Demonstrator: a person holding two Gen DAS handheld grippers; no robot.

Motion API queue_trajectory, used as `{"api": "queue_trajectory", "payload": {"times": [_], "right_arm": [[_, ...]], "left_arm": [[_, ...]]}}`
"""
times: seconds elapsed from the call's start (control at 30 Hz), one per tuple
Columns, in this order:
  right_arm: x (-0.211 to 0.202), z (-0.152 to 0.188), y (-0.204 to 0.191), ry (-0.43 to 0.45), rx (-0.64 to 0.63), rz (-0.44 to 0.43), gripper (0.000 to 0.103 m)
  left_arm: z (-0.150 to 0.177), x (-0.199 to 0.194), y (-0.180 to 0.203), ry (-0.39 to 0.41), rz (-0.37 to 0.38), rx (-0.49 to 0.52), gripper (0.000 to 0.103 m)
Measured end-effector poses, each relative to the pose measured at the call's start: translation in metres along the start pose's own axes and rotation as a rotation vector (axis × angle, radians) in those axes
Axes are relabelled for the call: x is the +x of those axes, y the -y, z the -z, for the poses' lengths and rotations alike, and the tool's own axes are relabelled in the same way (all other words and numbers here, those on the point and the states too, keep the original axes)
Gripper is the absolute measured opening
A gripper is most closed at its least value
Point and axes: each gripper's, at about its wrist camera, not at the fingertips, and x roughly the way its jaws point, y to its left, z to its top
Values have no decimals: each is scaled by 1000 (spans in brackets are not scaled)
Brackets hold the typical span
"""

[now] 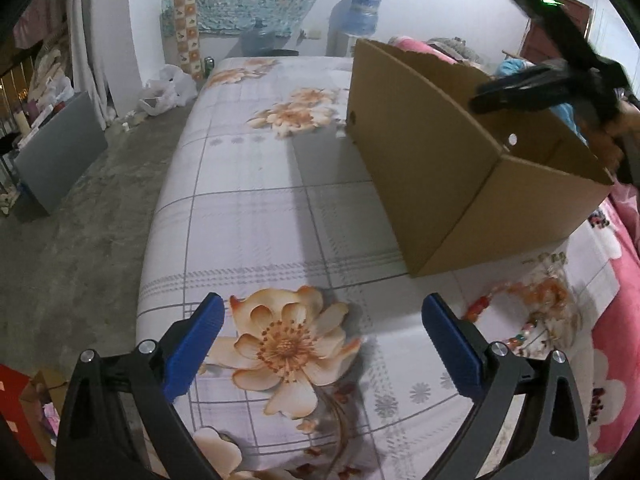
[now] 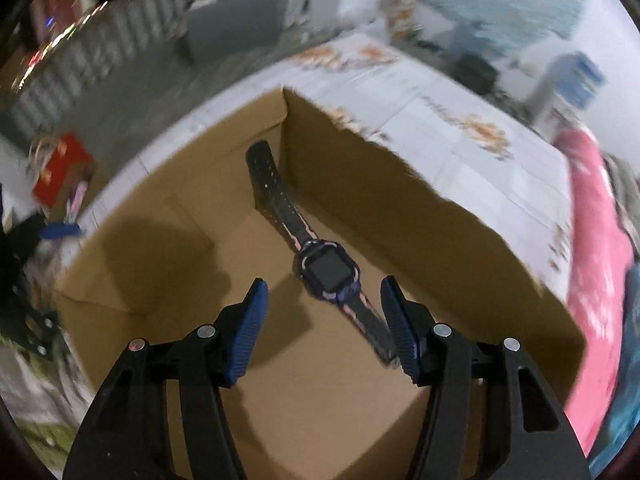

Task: Organize jewelry
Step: 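Open the right tool to release the smartwatch onto the box floor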

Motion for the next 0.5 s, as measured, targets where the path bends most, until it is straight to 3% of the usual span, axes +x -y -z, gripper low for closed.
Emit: {"api": "queue_trajectory", "payload": {"times": [0.13, 0.4, 0.5], "right_arm": [[34, -9, 0, -59, -91, 8, 55], [71, -14, -5, -119, -147, -11, 55], [81, -11, -4, -140, -151, -22, 48]], "left_arm": [[1, 6, 0, -5, 20, -17, 97], [-2, 17, 1, -17, 33, -17, 97], [-3, 19, -2, -20, 31, -25, 97]]}}
